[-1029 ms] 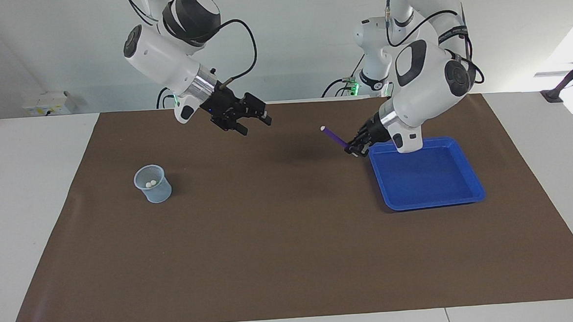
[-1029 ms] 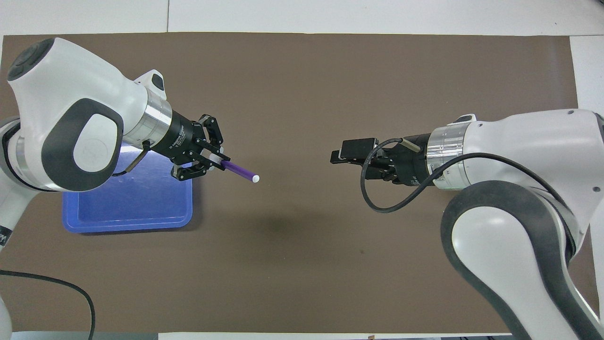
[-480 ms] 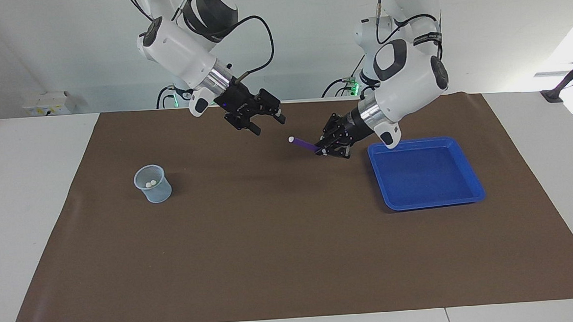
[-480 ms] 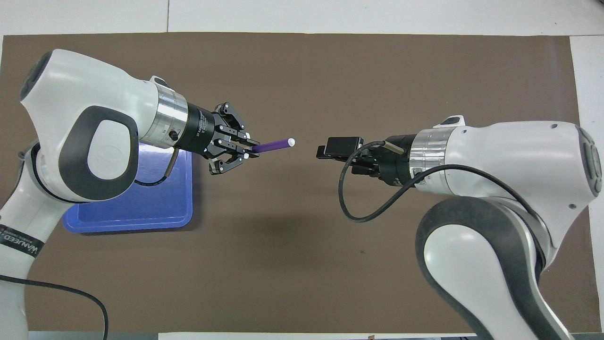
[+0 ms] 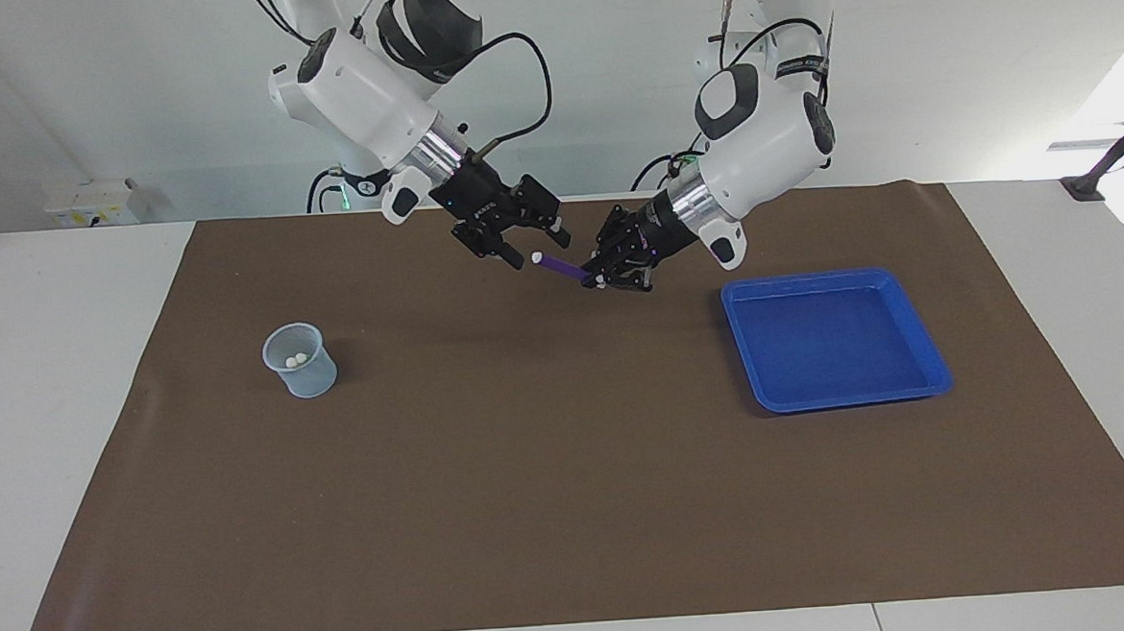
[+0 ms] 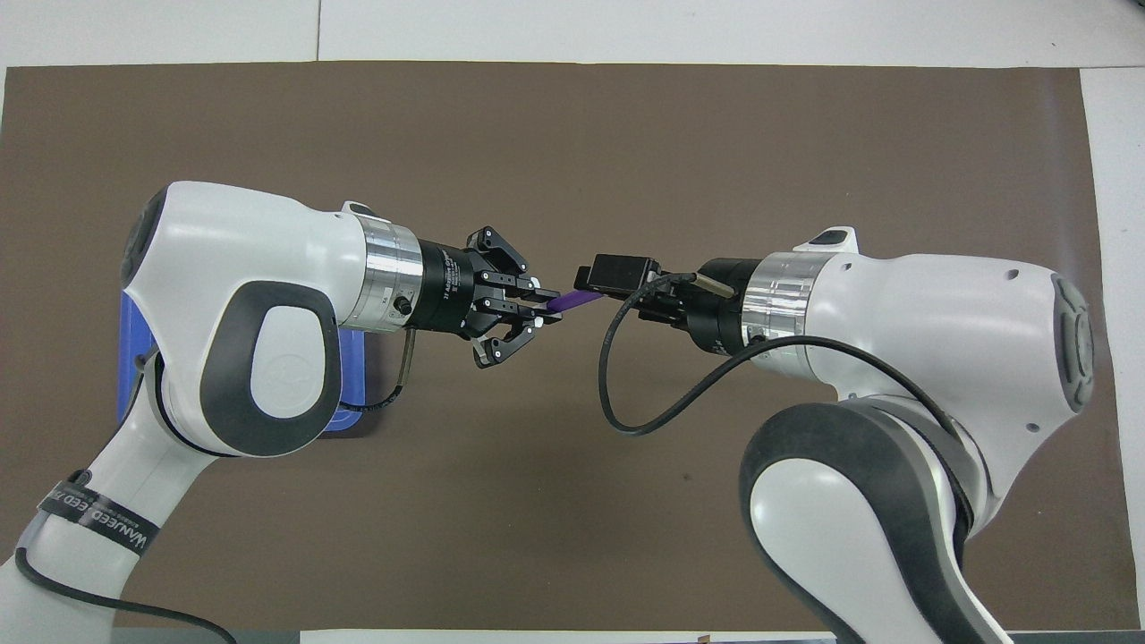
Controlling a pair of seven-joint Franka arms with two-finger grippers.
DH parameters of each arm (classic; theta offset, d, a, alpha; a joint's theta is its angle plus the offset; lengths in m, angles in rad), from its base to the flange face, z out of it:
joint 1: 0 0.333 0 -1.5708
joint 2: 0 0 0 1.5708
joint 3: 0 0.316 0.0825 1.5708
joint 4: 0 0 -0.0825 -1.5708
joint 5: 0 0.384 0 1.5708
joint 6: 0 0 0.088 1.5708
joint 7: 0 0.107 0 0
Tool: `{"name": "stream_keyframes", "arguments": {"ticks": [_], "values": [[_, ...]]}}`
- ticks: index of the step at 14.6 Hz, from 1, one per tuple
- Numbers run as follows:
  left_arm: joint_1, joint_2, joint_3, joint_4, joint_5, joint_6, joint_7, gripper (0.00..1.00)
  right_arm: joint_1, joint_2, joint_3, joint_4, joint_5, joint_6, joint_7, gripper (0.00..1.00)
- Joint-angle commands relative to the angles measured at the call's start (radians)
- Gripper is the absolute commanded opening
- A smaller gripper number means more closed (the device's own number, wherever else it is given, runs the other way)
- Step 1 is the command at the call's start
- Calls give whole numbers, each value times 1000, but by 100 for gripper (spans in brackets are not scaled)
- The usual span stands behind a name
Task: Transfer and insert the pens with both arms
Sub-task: 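Pass the purple pen from the left gripper to the right gripper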
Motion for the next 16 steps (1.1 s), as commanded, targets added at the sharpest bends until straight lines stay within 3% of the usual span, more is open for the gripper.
{"name": "stream_keyframes", "arguments": {"ticks": [1, 2, 6, 10, 14, 15, 16], "values": [[-14, -50, 3, -62, -47, 45, -8, 0, -6, -4, 3, -11, 25, 15, -19, 80], [-26, -59, 5, -72, -50, 63, -8, 0, -4, -4, 3, -11, 25, 15, -19, 70], [-32, -67, 5, -84, -72, 79, -7, 0, -4, -4, 3, -11, 27, 20, -19, 48], [-43, -69, 3, -88, -72, 79, 2, 0, -10, -3, 3, -11, 27, 18, -16, 0], [-48, -69, 3, -88, -73, 94, 1, 0, -12, -3, 1, -11, 27, 12, -11, 0], [-49, -69, 3, -87, -73, 101, -5, 99, -12, -4, 1, -11, 27, 9, -10, 0], [-55, -76, 3, -88, -73, 102, -7, 100, -12, -4, 1, -13, 27, 6, -10, 0]]}}
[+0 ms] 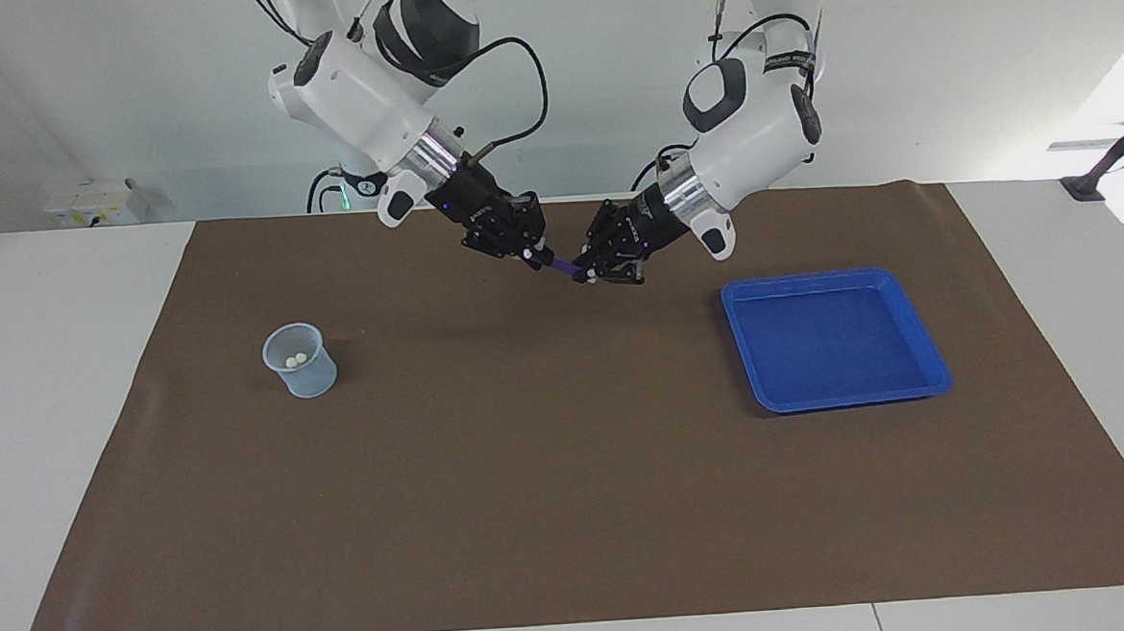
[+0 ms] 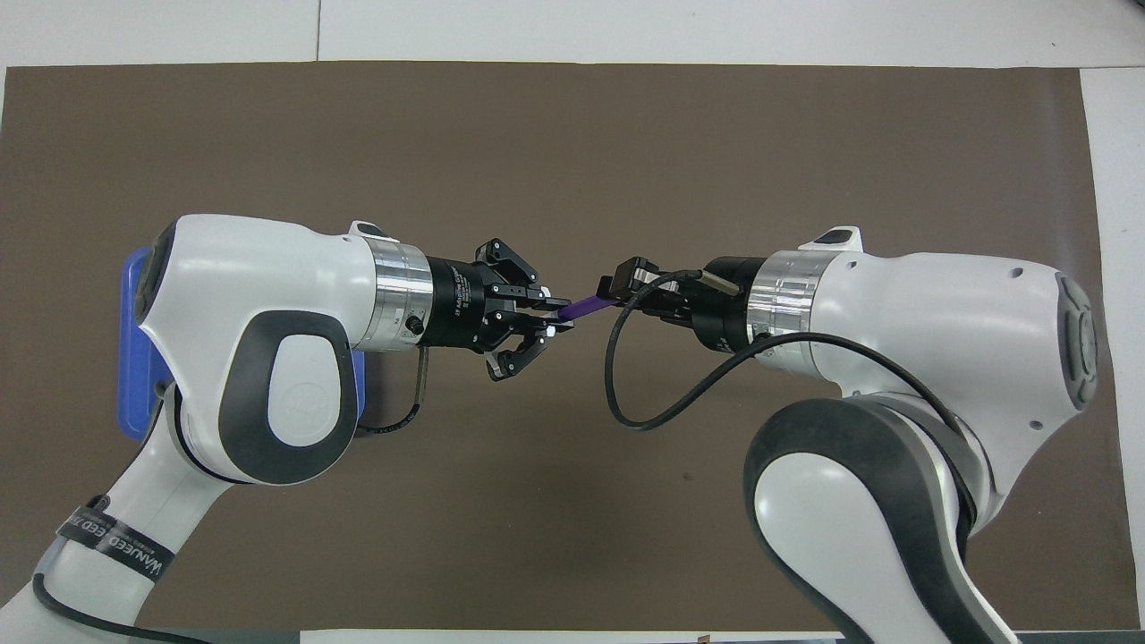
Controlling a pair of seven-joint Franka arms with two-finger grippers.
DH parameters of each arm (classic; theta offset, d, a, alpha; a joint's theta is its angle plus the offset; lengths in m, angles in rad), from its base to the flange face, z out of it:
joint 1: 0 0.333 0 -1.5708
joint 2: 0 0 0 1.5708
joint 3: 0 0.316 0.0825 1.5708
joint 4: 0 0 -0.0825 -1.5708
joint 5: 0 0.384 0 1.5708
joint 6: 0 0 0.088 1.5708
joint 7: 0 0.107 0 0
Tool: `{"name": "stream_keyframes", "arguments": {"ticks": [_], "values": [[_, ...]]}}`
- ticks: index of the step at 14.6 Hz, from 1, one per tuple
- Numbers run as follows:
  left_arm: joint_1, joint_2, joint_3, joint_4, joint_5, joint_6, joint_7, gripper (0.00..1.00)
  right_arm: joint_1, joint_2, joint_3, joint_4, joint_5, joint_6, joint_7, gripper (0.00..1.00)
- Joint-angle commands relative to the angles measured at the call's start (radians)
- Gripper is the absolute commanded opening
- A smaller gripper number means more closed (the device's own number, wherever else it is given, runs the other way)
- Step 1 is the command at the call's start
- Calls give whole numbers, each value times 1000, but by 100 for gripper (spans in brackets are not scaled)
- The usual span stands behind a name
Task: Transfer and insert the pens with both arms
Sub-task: 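Pass the purple pen from the left gripper to the right gripper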
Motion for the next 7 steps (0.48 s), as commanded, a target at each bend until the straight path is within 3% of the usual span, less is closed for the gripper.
{"name": "stream_keyframes", "arguments": {"ticks": [1, 4, 7], "values": [[-28, -50, 5, -41, -25, 32, -7, 100, -11, -4, 5, -8, 26, 2, -9, 0], [-25, -52, 5, -44, -24, 30, -3, 100, -12, -11, -1, -5, 12, -39, -21, 0], [-18, -50, 7, -43, -12, 29, 20, 100, -121, -18, -6, 56, -93, -264, -136, 0]]}}
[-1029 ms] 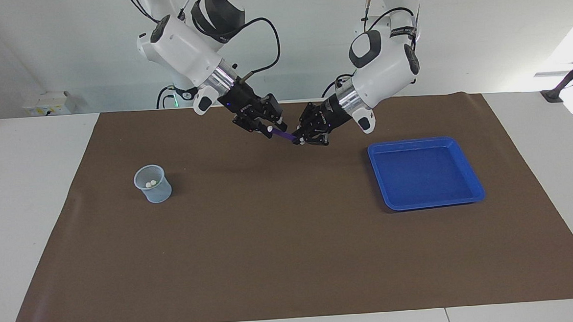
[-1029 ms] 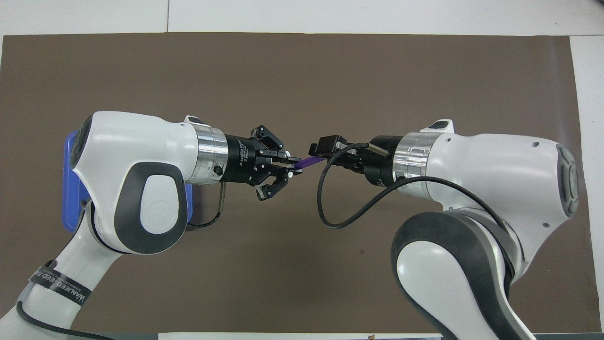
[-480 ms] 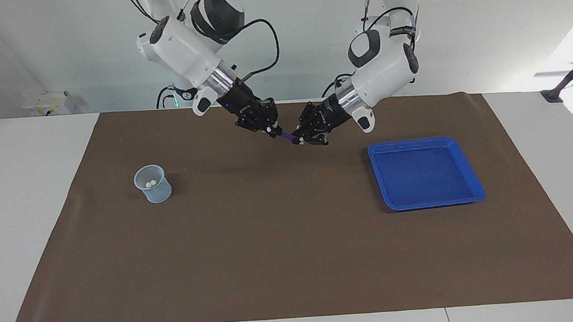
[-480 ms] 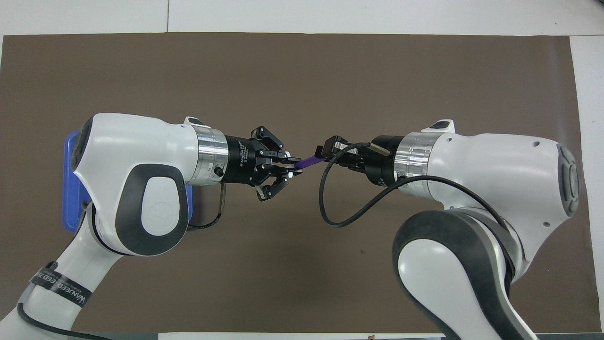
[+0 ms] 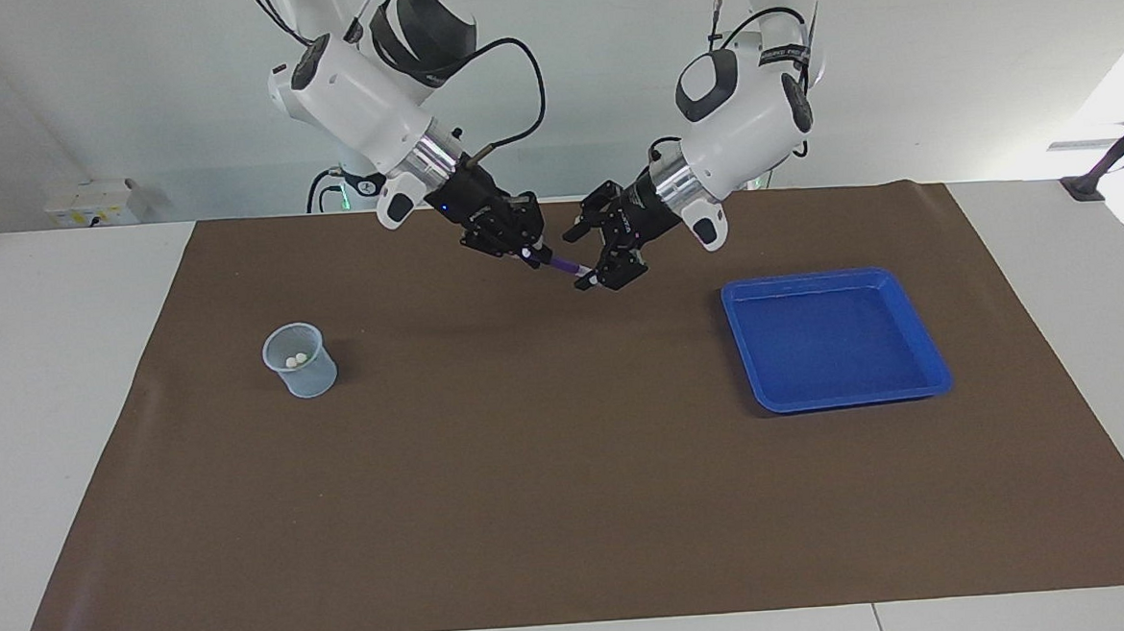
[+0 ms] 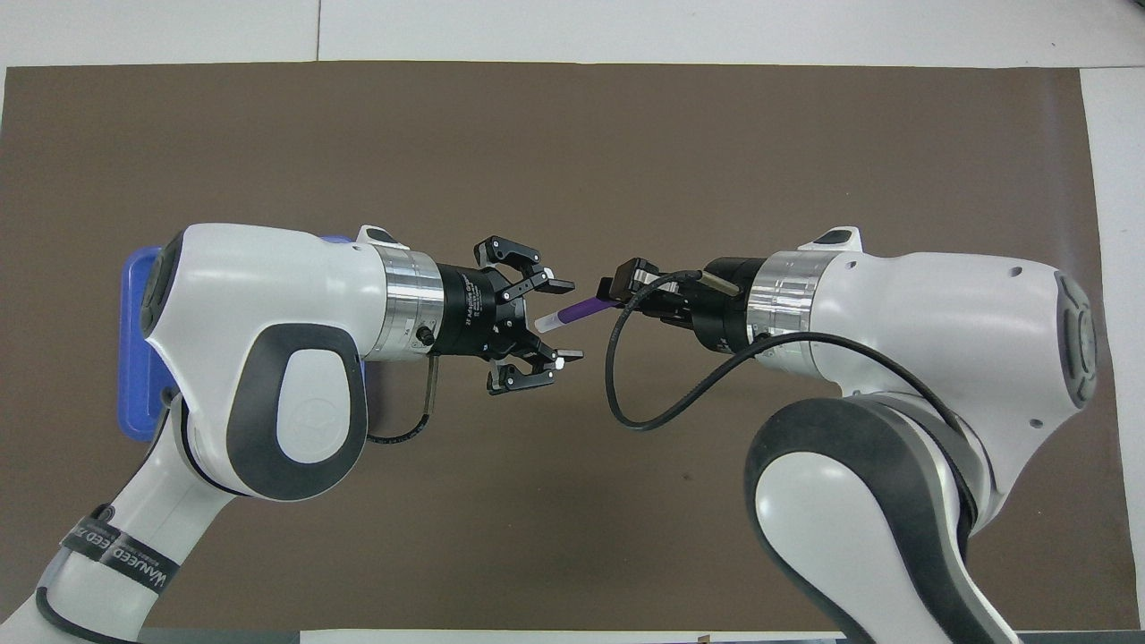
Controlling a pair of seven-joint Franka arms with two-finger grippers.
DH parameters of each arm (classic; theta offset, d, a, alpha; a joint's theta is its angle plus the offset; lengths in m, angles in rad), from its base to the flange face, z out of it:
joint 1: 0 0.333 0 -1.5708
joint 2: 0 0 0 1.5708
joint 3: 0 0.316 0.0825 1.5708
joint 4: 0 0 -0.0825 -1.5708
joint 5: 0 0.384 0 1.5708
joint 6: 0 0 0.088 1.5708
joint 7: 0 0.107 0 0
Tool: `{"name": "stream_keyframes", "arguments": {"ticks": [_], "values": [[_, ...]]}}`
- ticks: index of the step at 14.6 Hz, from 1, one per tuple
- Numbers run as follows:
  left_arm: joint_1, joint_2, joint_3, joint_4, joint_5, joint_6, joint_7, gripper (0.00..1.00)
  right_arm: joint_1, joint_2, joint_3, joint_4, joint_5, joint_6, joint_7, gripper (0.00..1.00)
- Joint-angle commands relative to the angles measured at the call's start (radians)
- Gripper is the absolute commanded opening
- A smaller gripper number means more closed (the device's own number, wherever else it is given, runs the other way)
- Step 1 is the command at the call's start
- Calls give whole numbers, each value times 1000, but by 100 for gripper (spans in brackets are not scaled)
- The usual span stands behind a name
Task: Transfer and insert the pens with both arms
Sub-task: 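Insert the purple pen into the cup with the right gripper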
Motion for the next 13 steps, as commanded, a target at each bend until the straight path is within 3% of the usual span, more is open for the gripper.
{"name": "stream_keyframes", "arguments": {"ticks": [1, 4, 6, 10, 13], "values": [[2, -33, 7, -39, -9, 20, 49, 100, -140, -11, 1, 74, -114, -240, -151, 0], [5, -33, 9, -39, 67, 7, 114, 100, -281, 1, 1, 140, -228, -447, -380, 0], [19, -33, 12, -39, 168, -21, 168, 100, -340, 4, 2, 151, -329, -501, -511, 0], [175, -33, 12, 11, 315, -286, 436, 100, -349, -2, 2, 134, -651, -489, -816, 0], [272, -33, 12, 62, 490, -431, 685, 100, -407, -2, 2, 82, -718, -425, -923, 0]]}}
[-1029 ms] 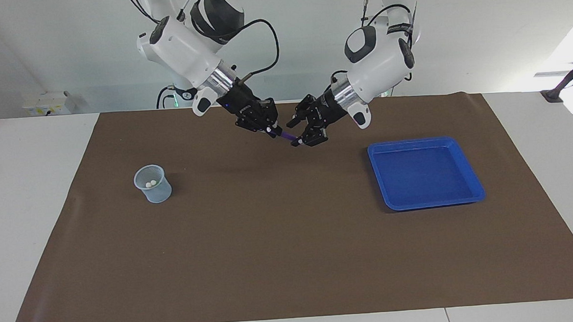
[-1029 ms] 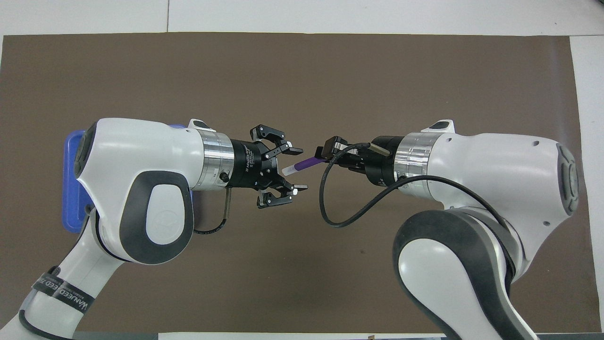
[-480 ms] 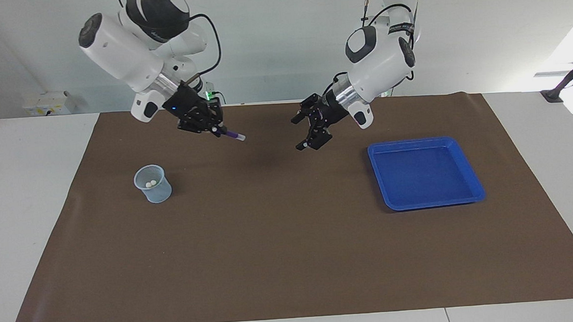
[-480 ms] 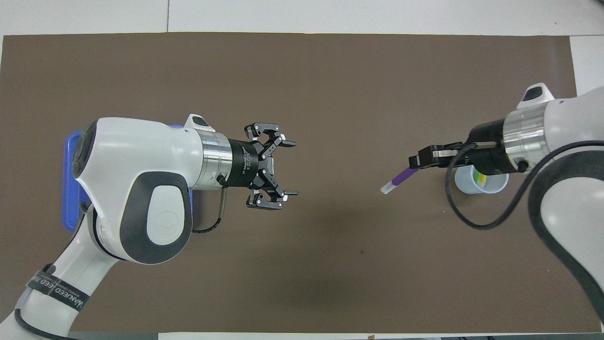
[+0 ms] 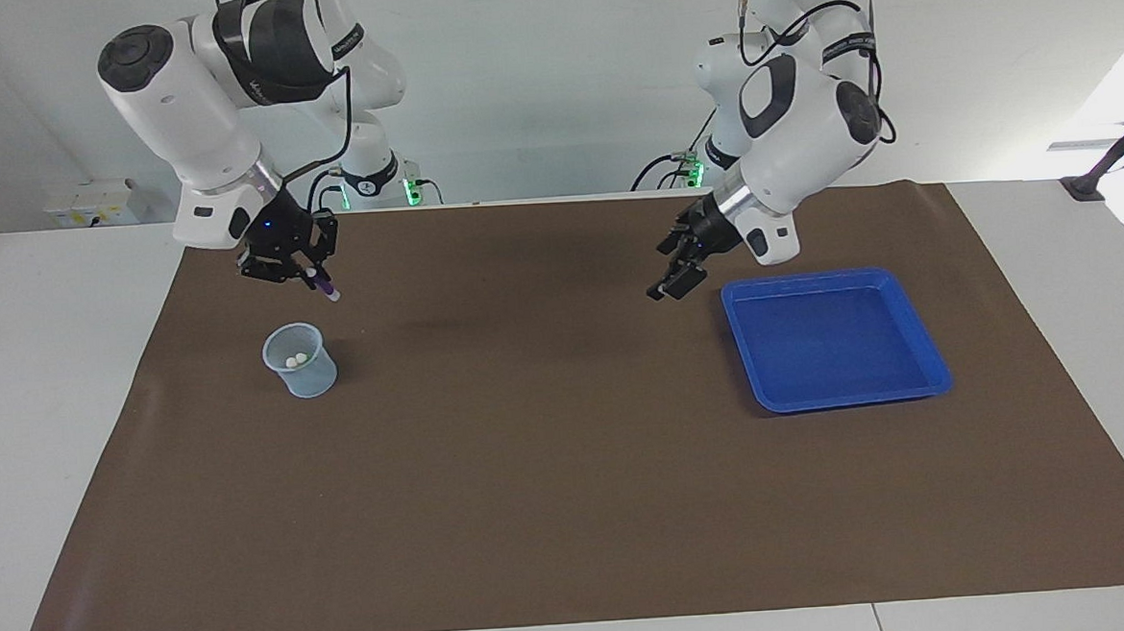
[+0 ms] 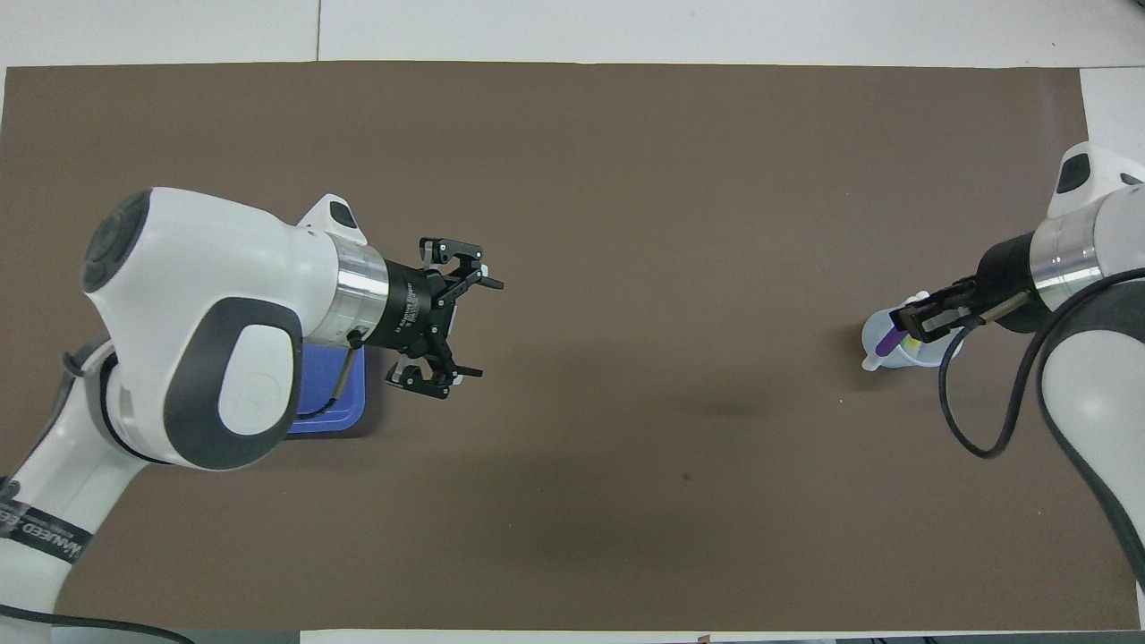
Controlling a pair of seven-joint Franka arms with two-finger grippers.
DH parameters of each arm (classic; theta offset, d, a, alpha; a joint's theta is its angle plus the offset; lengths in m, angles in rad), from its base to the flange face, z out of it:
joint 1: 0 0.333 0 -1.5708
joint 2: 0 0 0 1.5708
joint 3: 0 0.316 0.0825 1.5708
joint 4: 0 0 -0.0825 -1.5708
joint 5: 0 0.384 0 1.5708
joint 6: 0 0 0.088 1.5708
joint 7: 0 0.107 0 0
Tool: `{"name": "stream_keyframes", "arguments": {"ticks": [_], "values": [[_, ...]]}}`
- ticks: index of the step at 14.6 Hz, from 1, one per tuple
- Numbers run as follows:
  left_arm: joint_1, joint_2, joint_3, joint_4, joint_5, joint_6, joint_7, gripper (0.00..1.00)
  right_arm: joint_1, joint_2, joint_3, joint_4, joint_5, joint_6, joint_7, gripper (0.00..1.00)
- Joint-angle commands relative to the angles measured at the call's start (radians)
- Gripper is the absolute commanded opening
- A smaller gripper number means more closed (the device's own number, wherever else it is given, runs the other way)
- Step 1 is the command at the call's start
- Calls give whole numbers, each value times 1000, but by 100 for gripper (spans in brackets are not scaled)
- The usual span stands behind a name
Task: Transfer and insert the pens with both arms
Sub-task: 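Insert the purple pen into the cup with the right gripper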
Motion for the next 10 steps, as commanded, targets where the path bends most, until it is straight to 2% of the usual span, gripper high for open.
{"name": "stream_keyframes", "arguments": {"ticks": [1, 4, 6, 10], "values": [[76, -17, -1, 50, 127, -128, 207, 100, -65, 1, 12, -66, -40, 90, -122, 0], [108, -11, 1, 90, 254, -187, 392, 100, -88, 8, 12, -133, -60, 188, -190, 0], [118, -15, 6, 111, 308, -223, 491, 100, -95, 12, 14, -156, -60, 199, -185, 0], [121, -11, 4, 237, 434, -386, 752, 100, -92, 14, 14, -210, -59, 271, -179, 0]]}}
